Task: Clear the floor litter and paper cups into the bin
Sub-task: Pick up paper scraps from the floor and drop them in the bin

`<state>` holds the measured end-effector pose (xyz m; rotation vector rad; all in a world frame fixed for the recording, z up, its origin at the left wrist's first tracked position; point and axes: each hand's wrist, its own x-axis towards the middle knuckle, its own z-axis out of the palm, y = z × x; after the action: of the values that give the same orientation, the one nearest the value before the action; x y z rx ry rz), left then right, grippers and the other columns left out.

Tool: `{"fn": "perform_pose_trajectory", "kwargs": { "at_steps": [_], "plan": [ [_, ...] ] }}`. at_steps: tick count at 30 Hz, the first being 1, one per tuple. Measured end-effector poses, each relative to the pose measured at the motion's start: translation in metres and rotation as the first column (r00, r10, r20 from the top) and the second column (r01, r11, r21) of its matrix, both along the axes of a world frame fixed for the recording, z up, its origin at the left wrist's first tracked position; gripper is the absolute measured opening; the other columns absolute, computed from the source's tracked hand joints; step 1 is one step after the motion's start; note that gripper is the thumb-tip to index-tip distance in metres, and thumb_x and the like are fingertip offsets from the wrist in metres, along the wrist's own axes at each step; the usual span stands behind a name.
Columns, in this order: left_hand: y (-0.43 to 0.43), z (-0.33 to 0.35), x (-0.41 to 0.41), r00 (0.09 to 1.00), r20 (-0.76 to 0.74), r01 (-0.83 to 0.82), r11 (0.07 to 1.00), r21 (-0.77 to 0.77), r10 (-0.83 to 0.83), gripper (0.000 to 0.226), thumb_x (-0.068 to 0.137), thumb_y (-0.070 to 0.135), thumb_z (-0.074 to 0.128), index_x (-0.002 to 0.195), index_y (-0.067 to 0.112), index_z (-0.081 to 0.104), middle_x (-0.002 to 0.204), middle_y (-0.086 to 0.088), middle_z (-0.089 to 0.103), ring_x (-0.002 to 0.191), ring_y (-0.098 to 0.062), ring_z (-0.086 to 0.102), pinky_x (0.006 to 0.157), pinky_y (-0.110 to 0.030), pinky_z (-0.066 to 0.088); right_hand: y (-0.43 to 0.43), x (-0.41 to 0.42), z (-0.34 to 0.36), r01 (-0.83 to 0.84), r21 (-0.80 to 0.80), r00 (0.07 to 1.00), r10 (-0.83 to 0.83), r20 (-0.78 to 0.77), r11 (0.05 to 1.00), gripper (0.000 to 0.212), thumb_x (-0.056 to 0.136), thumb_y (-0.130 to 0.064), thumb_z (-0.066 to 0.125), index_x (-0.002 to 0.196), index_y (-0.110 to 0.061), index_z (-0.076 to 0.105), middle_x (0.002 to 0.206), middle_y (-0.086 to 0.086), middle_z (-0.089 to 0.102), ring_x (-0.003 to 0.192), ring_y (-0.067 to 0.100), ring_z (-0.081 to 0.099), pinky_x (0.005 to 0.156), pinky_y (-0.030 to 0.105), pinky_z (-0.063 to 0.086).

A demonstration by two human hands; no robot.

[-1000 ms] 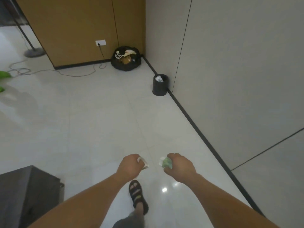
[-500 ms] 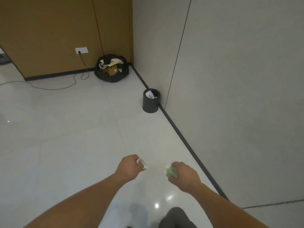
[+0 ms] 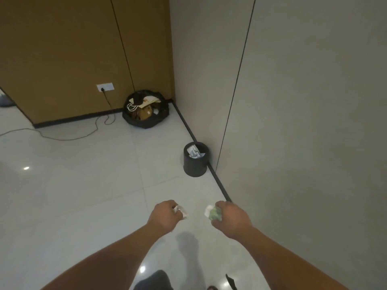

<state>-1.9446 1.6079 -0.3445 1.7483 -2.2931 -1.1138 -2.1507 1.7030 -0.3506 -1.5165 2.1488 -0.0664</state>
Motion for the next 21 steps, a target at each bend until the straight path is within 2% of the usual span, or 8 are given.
{"fn": "perform_pose_trajectory", "kwargs": {
  "at_steps": [5, 12, 16, 19, 21],
  "plan": [
    [-0.074, -0.011, -0.044, 1.0, -0.006, -0.023, 0.999, 0.038, 0.023, 0.025, 0.083, 0.031, 0.059, 0.102, 0.018, 0.067, 0.099, 0.0, 0.068, 0.088, -0.017, 0.063, 0.074, -0.025, 0.051, -0.082, -0.044, -0.004, -0.02, 0.028, 1.0, 0.019, 0.016, 0.999, 0.048, 0.084, -0.044, 0.06, 0.127, -0.025, 0.05, 0.122, 0.001, 0.056, 0.112, 0.023, 0.056, 0.088, 0.028, 0.046],
    [-0.24, -0.048, -0.115, 0.998, -0.056, 0.007, 0.998, 0.063, -0.004, 0.027, 0.085, 0.033, 0.06, 0.106, 0.016, 0.066, 0.103, -0.003, 0.068, 0.093, -0.018, 0.062, 0.077, -0.024, 0.047, -0.237, -0.098, -0.029, -0.016, 0.08, 1.0, 0.015, 0.018, 0.997, 0.05, 0.086, -0.044, 0.06, 0.131, -0.027, 0.049, 0.127, 0.0, 0.054, 0.117, 0.021, 0.054, 0.093, 0.029, 0.046],
    [-0.323, -0.063, -0.151, 0.998, -0.049, 0.054, 0.992, 0.115, -0.049, 0.03, 0.087, 0.033, 0.059, 0.11, 0.014, 0.064, 0.105, -0.005, 0.066, 0.087, -0.018, 0.058, 0.071, -0.025, 0.042, -0.309, -0.126, -0.048, 0.006, 0.115, 1.0, -0.008, 0.019, 0.993, 0.049, 0.086, -0.044, 0.06, 0.13, -0.026, 0.049, 0.125, 0.0, 0.054, 0.114, 0.02, 0.055, 0.092, 0.028, 0.047],
    [-0.374, -0.079, -0.176, 0.998, -0.066, 0.023, 0.984, 0.177, -0.011, 0.025, 0.087, 0.029, 0.059, 0.106, 0.013, 0.065, 0.1, -0.007, 0.066, 0.086, -0.022, 0.062, 0.072, -0.028, 0.049, -0.359, -0.147, -0.068, 0.027, 0.138, 0.999, -0.031, 0.031, 0.99, 0.052, 0.087, -0.044, 0.06, 0.133, -0.026, 0.047, 0.126, 0.001, 0.055, 0.114, 0.02, 0.055, 0.092, 0.027, 0.046],
    [-0.405, -0.095, -0.194, 0.999, -0.043, 0.015, 0.978, 0.207, -0.006, 0.023, 0.086, 0.028, 0.06, 0.104, 0.014, 0.065, 0.098, -0.005, 0.066, 0.083, -0.02, 0.062, 0.069, -0.026, 0.048, -0.393, -0.161, -0.088, 0.018, 0.157, 0.999, -0.025, 0.043, 0.987, 0.052, 0.087, -0.045, 0.06, 0.134, -0.026, 0.046, 0.127, 0.0, 0.055, 0.114, 0.019, 0.054, 0.092, 0.027, 0.046]
  ]
}}
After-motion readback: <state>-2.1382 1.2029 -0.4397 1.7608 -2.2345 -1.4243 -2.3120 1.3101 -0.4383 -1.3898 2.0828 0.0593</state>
